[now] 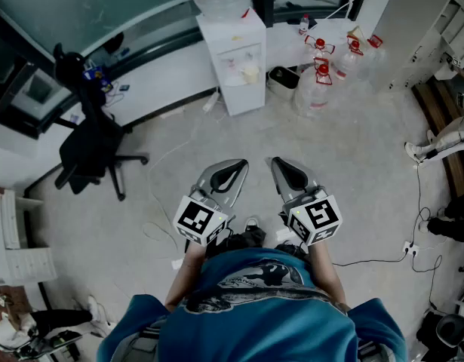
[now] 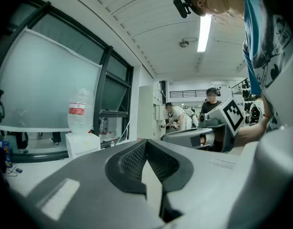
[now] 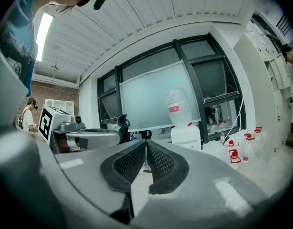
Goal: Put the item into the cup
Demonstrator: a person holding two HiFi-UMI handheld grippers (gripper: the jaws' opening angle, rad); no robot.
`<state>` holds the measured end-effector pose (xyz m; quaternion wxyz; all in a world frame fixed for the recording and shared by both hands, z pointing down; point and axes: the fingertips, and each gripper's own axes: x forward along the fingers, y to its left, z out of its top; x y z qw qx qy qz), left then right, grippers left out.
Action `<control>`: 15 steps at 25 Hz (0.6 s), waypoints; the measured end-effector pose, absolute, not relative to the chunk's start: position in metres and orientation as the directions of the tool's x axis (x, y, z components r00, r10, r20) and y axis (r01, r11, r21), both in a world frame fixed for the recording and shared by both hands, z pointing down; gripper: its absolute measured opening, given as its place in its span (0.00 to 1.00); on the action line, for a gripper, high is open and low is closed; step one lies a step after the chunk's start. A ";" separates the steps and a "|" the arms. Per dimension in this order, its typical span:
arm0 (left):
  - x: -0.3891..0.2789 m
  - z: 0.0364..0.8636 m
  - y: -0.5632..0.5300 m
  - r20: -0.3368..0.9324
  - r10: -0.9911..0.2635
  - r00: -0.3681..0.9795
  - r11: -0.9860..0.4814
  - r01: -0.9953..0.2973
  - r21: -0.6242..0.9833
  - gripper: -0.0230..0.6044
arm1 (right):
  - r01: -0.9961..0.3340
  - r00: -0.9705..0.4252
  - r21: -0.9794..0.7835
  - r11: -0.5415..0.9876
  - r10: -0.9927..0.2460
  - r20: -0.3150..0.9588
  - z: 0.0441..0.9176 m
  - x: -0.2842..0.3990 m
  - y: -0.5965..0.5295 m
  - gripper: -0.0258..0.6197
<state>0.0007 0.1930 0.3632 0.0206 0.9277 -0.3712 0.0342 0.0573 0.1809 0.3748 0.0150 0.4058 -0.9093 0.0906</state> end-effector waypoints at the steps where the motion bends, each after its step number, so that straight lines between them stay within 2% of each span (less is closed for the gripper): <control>1: -0.002 0.364 0.193 0.078 -0.685 0.724 -0.726 -0.688 0.014 0.03 | -0.739 -0.672 -0.163 0.653 -0.734 0.104 0.376 0.054 0.181 0.05; 15: -0.035 0.383 0.185 0.110 -0.667 0.737 -0.735 -0.675 0.067 0.03 | -0.764 -0.639 -0.214 0.608 -0.759 0.124 0.384 0.041 0.169 0.05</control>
